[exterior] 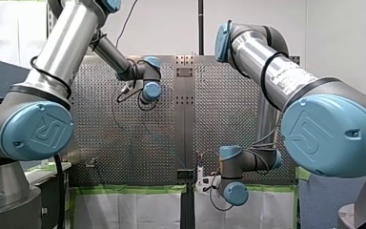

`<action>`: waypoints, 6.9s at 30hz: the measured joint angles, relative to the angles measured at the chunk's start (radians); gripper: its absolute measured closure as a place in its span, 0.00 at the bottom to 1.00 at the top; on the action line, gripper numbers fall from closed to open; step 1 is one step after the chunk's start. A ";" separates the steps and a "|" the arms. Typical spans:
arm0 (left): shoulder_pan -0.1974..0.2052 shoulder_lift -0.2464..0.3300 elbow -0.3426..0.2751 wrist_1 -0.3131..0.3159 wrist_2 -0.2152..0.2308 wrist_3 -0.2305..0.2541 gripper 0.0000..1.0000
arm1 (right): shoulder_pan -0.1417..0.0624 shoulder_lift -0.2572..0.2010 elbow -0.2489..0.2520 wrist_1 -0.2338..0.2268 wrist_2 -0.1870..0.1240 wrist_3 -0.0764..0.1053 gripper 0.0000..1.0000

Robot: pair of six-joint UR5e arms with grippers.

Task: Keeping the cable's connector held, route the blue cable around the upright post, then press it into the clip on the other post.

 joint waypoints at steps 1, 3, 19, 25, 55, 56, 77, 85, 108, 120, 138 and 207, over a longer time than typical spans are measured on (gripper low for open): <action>0.000 -0.009 0.004 -0.001 0.000 0.001 0.00 | 0.000 0.000 0.000 0.000 0.000 0.000 1.00; 0.001 -0.024 0.012 -0.003 -0.003 0.003 0.00 | 0.000 0.000 0.000 0.001 0.000 0.000 1.00; 0.027 -0.074 0.033 -0.003 -0.025 0.003 0.00 | 0.000 0.000 0.000 0.005 0.000 0.000 1.00; 0.027 -0.086 0.033 -0.001 -0.028 0.000 0.00 | 0.000 0.000 0.000 0.007 0.000 0.000 1.00; 0.006 -0.169 0.033 -0.012 -0.089 -0.020 0.00 | 0.000 0.000 0.000 0.009 0.000 0.000 1.00; 0.004 -0.173 0.033 -0.015 -0.088 -0.024 0.00 | 0.000 0.000 0.000 0.009 0.000 0.000 1.00; -0.019 -0.300 0.033 -0.030 0.008 -0.180 0.00 | 0.000 -0.001 0.000 -0.006 -0.001 -0.002 1.00; -0.035 -0.348 0.033 -0.009 0.074 -0.250 0.00 | 0.000 -0.001 0.000 -0.024 -0.015 -0.009 1.00; -0.088 -0.354 0.033 -0.027 0.228 -0.436 0.00 | -0.009 -0.001 -0.017 -0.027 -0.072 -0.016 1.00; -0.120 -0.402 0.033 -0.027 0.233 -0.439 0.00 | -0.009 -0.001 -0.017 -0.017 -0.072 -0.017 1.00; -0.149 -0.418 0.033 -0.030 0.256 -0.434 0.00 | -0.011 -0.001 -0.020 -0.012 -0.071 -0.009 1.00; -0.201 -0.487 0.033 -0.031 0.395 -0.454 1.00 | -0.040 -0.001 -0.029 -0.007 -0.071 -0.005 1.00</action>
